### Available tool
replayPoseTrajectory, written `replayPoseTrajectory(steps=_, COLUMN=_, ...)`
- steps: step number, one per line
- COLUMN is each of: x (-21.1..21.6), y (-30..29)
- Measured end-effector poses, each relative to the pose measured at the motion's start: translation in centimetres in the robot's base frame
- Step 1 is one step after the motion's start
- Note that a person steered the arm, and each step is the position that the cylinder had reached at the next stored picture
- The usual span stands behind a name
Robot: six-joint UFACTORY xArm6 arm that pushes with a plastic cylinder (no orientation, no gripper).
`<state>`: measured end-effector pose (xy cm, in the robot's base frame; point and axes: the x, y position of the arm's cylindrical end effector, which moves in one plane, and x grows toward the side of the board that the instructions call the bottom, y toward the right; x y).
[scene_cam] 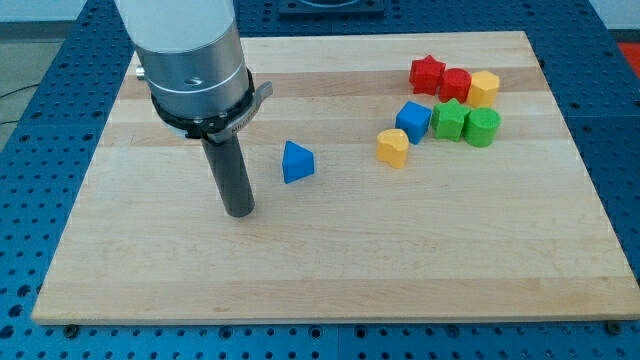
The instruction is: Place the blue triangle at the left of the blue cube
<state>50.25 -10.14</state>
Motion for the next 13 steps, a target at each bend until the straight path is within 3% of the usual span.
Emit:
replayPoseTrajectory(steps=3, x=-1.5, y=10.8)
replayPoseTrajectory(steps=5, x=-3.3, y=1.2)
replayPoseTrajectory(steps=6, x=-5.5, y=-0.1)
replayPoseTrajectory(steps=8, x=-5.6, y=6.0)
replayPoseTrajectory(steps=10, x=-1.2, y=7.5)
replayPoseTrajectory(steps=12, x=-8.3, y=11.9)
replayPoseTrajectory(steps=13, x=-8.7, y=12.5)
